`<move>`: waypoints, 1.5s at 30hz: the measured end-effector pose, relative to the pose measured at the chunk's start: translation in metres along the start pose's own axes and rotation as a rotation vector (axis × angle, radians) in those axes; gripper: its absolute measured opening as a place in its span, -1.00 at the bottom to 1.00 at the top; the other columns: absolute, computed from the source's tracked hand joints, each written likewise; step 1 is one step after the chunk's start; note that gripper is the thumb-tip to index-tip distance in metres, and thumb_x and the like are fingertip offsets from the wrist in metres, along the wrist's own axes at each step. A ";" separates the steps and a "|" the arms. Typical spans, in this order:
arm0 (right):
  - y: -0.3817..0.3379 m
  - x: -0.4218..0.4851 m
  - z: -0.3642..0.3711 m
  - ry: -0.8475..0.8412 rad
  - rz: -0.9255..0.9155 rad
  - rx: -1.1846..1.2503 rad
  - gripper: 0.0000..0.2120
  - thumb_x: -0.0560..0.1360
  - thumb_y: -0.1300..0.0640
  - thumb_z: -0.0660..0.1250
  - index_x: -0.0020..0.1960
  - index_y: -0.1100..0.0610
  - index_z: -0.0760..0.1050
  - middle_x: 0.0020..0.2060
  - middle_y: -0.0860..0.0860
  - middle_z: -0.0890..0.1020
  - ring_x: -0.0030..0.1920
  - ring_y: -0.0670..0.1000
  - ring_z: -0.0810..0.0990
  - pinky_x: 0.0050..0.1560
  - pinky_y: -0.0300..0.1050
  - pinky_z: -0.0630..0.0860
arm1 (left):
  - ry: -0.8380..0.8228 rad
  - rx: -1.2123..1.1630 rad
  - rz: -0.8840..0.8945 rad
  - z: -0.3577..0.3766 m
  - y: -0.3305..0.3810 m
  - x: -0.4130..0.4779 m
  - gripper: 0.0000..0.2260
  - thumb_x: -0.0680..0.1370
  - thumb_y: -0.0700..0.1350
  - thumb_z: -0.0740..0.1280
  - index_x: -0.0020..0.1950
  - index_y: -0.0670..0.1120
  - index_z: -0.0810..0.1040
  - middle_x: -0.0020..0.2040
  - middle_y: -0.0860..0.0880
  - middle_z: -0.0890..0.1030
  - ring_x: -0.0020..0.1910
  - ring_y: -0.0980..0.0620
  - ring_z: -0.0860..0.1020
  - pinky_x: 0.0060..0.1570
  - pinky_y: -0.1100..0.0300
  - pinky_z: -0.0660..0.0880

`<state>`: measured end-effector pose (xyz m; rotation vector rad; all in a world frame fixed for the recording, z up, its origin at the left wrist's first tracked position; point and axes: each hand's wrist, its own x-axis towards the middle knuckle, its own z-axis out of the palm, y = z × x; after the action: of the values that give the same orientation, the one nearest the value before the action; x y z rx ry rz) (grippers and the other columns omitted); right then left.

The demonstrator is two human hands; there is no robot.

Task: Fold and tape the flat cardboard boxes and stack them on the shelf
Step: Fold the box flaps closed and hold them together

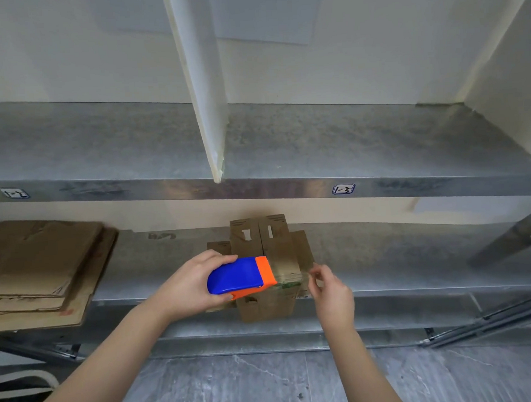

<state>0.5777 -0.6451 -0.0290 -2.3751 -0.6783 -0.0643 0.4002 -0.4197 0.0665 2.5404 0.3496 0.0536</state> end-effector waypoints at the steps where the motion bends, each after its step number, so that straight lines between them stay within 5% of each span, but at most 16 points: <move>1: 0.001 -0.001 0.003 0.007 0.000 -0.020 -0.93 0.49 0.17 0.44 -0.04 0.13 0.58 -0.28 0.02 0.69 -0.33 0.10 0.64 -0.38 -0.13 0.42 | -0.001 0.000 -0.002 0.001 -0.001 0.001 -0.35 0.41 0.08 0.49 0.45 0.06 0.36 0.20 0.16 0.43 0.15 0.27 0.40 0.07 0.58 0.24; 5: 0.011 -0.010 0.015 -0.094 0.042 -0.087 -0.85 0.55 0.14 0.36 0.10 0.05 0.61 -0.30 0.06 0.66 -0.29 0.13 0.62 -0.35 -0.15 0.34 | -0.041 0.012 -0.026 0.007 -0.004 0.001 -0.35 0.42 0.08 0.48 0.46 0.03 0.35 0.22 0.11 0.43 0.18 0.21 0.41 0.10 0.53 0.26; 12: 0.024 -0.011 0.014 -0.242 0.036 0.054 -0.54 0.51 0.35 0.20 0.28 -0.04 0.55 0.03 -0.01 0.68 0.06 0.05 0.61 -0.05 -0.17 0.48 | -0.038 -0.004 -0.046 0.012 -0.007 0.004 -0.35 0.42 0.08 0.49 0.46 0.05 0.35 0.23 0.13 0.43 0.19 0.23 0.39 0.09 0.56 0.23; 17: 0.014 -0.001 0.004 -0.271 0.083 0.246 -0.63 0.61 -0.07 0.20 0.40 -0.10 0.41 0.03 -0.04 0.60 0.05 -0.05 0.51 0.10 -0.10 0.48 | -0.047 0.002 -0.043 0.011 -0.008 0.006 -0.34 0.42 0.11 0.48 0.47 0.08 0.33 0.24 0.15 0.42 0.19 0.25 0.38 0.07 0.56 0.24; 20: 0.003 0.011 0.008 -0.391 0.365 0.446 -0.51 0.62 -0.18 0.12 0.45 0.03 0.36 0.31 0.03 0.53 0.31 0.05 0.47 0.33 -0.04 0.40 | -0.041 0.002 -0.037 0.011 -0.008 0.006 -0.34 0.42 0.11 0.48 0.47 0.07 0.33 0.23 0.15 0.42 0.19 0.24 0.38 0.07 0.56 0.24; 24: 0.001 0.020 0.013 -0.574 0.709 0.691 -0.58 0.62 -0.12 0.19 0.35 0.13 0.42 0.25 0.08 0.54 0.17 0.05 0.56 0.09 -0.02 0.60 | -0.033 -0.005 -0.036 0.012 -0.009 0.002 -0.34 0.43 0.12 0.47 0.47 0.07 0.33 0.23 0.15 0.40 0.18 0.25 0.38 0.09 0.56 0.24; 32: 0.005 0.017 0.021 -0.503 0.837 0.950 -0.89 0.63 0.19 0.22 -0.06 0.17 0.43 -0.21 0.08 0.50 -0.20 -0.02 0.52 -0.19 -0.14 0.54 | -0.013 -0.034 -0.039 0.016 -0.012 0.001 -0.35 0.42 0.13 0.47 0.47 0.08 0.33 0.22 0.17 0.40 0.19 0.27 0.37 0.09 0.55 0.25; 39: 0.001 0.017 0.022 -0.385 0.525 0.661 -0.86 0.62 0.28 0.20 -0.03 0.06 0.42 -0.07 0.07 0.58 -0.09 0.05 0.59 -0.19 -0.17 0.60 | -0.002 -0.060 -0.069 0.019 -0.020 -0.003 -0.34 0.42 0.14 0.47 0.47 0.11 0.32 0.21 0.21 0.39 0.18 0.32 0.36 0.10 0.54 0.27; 42: -0.001 0.020 0.019 -0.323 0.285 0.369 -0.85 0.58 0.28 0.23 0.00 0.03 0.45 -0.02 0.03 0.56 0.00 0.07 0.57 0.04 -0.09 0.52 | 0.004 -0.052 -0.063 0.020 -0.021 -0.001 -0.34 0.41 0.13 0.47 0.47 0.11 0.33 0.20 0.21 0.39 0.17 0.33 0.36 0.08 0.56 0.26; 45: -0.003 0.019 0.014 -0.382 0.136 0.432 -0.69 0.60 0.09 0.27 0.34 0.00 0.42 0.26 -0.12 0.44 0.28 -0.10 0.42 0.30 -0.16 0.35 | 0.005 -0.036 -0.042 0.021 -0.020 -0.001 -0.35 0.42 0.14 0.45 0.47 0.12 0.32 0.20 0.20 0.39 0.17 0.30 0.36 0.09 0.52 0.28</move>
<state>0.5906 -0.6258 -0.0338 -2.0182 -0.6258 0.5521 0.3973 -0.4150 0.0382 2.4964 0.4007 0.0491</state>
